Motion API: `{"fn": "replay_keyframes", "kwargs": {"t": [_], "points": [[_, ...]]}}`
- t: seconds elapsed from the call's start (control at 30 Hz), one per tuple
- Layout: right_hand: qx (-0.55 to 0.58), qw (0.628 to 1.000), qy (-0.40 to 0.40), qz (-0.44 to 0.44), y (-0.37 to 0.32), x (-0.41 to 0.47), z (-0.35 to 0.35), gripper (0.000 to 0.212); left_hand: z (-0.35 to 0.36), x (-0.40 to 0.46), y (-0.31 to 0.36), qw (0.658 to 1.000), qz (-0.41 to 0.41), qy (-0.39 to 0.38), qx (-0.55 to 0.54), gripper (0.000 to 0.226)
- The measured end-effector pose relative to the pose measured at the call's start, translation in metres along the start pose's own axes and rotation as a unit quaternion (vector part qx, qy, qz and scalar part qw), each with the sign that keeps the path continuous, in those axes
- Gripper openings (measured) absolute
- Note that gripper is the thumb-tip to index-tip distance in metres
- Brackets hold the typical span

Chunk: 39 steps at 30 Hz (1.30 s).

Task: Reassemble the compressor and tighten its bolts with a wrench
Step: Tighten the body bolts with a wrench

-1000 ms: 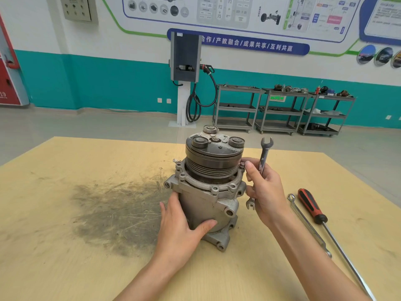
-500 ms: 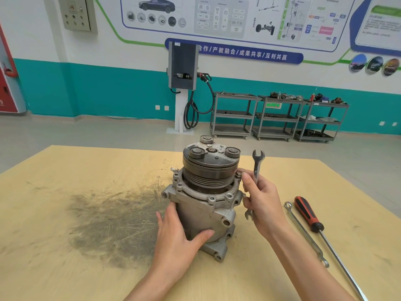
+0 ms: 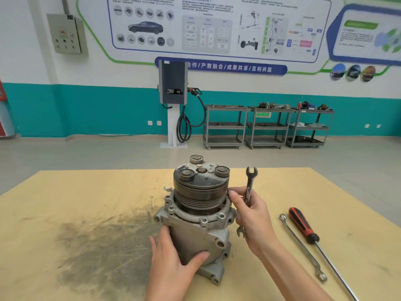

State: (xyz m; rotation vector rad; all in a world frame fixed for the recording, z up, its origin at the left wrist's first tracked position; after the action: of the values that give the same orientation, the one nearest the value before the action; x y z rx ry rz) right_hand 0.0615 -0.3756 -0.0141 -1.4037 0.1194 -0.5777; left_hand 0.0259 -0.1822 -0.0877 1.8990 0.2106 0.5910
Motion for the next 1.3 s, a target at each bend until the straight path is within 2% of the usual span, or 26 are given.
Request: {"fn": "replay_keyframes", "kwargs": {"t": [0.23,0.43,0.63,0.8,0.97,1.17,1.3], "points": [[0.001,1.000,-0.006,0.006,-0.002,0.000,-0.001,0.007,-0.001,-0.004,0.007,1.000,0.011,-0.007,-0.006,0.112],[0.014,1.000,-0.005,-0.002,-0.002,-0.002,0.003,0.015,-0.004,-0.007,0.010,1.000,0.012,-0.012,-0.011,0.108],[0.005,1.000,0.027,-0.014,-0.001,0.001,0.005,0.013,-0.004,-0.008,0.011,1.000,0.009,-0.019,-0.021,0.110],[0.032,0.999,0.006,-0.009,0.002,0.000,0.004,0.017,-0.006,-0.009,0.014,0.999,0.030,-0.019,-0.035,0.105],[0.020,0.999,0.012,-0.042,-0.001,0.001,0.004,0.010,-0.008,-0.010,0.016,0.998,0.044,-0.014,-0.034,0.101],[0.007,1.000,0.007,-0.003,-0.002,0.002,0.005,0.018,-0.008,-0.010,0.016,0.998,0.039,-0.019,-0.037,0.101],[-0.003,0.999,0.009,-0.036,-0.002,0.002,0.002,0.015,-0.009,-0.010,0.017,0.998,0.034,-0.018,-0.041,0.101]]}}
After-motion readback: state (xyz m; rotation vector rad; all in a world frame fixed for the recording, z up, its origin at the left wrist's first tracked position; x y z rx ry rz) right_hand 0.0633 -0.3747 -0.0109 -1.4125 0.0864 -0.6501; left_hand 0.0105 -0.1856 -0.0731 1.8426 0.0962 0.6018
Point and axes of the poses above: each hand's wrist, its own x-axis towards the middle knuckle, its own z-axis out of the palm, y = z × x, the point moved 3 cm from there along x, towards the middle knuckle, and after that the axes turned 15 degrees about y, right-handed, at the moved point
